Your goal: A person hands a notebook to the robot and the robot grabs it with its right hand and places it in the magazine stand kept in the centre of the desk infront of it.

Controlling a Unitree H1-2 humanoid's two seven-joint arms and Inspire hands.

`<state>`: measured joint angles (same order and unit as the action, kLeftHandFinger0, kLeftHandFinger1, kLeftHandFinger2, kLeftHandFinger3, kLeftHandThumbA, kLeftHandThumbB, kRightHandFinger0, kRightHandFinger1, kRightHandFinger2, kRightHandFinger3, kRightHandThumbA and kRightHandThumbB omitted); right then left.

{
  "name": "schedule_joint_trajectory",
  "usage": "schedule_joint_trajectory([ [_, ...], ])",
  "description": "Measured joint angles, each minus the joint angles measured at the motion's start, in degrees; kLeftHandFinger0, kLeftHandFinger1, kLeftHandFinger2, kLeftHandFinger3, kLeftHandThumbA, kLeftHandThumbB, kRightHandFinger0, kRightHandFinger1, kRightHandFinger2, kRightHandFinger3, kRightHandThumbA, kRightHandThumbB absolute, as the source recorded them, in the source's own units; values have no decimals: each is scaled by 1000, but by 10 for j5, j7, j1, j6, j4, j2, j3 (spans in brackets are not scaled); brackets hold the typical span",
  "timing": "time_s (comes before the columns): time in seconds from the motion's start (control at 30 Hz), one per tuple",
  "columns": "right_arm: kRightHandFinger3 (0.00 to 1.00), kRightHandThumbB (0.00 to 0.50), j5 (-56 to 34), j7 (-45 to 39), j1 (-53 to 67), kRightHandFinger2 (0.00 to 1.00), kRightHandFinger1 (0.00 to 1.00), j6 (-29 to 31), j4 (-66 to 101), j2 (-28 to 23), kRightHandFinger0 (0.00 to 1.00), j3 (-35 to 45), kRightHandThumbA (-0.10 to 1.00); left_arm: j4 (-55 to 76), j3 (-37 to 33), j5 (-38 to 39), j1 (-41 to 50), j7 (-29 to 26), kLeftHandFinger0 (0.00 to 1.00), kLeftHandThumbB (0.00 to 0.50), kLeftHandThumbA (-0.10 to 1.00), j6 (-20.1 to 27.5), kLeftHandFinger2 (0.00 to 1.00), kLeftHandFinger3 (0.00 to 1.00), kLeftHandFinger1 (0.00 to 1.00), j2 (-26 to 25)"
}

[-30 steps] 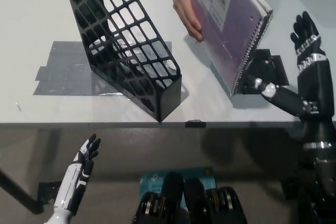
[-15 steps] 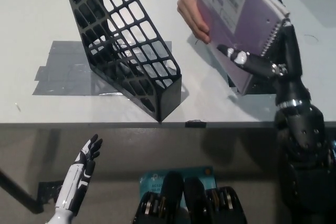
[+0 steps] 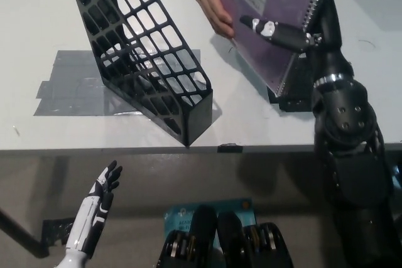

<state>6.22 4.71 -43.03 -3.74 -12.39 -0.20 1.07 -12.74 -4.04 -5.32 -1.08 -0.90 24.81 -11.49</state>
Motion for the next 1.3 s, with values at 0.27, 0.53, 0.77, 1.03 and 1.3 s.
schedule_joint_trajectory([
  [0.27,67,46,6,24,-26,114,0,-59,-50,-1,0,16,1000,0,0,1,0,0,991,500,1000,0,1000,1000,1000,-1],
  [0.53,278,93,-9,23,-23,329,82,-114,-38,4,0,20,1000,1,-2,2,2,0,996,500,1000,0,1000,1000,1000,0],
  [0.77,62,72,-27,23,-23,23,0,-127,-38,18,0,35,1000,1,-2,2,1,0,992,500,1000,0,1000,1000,1000,0],
  [1.03,0,123,-96,12,-20,0,0,-158,-22,42,0,100,948,1,-4,2,1,0,989,500,1000,0,1000,1000,1000,0],
  [1.3,0,93,-161,8,-13,0,0,-188,-11,60,0,159,983,0,-7,2,1,0,997,500,1000,0,1000,1000,1000,0],
])
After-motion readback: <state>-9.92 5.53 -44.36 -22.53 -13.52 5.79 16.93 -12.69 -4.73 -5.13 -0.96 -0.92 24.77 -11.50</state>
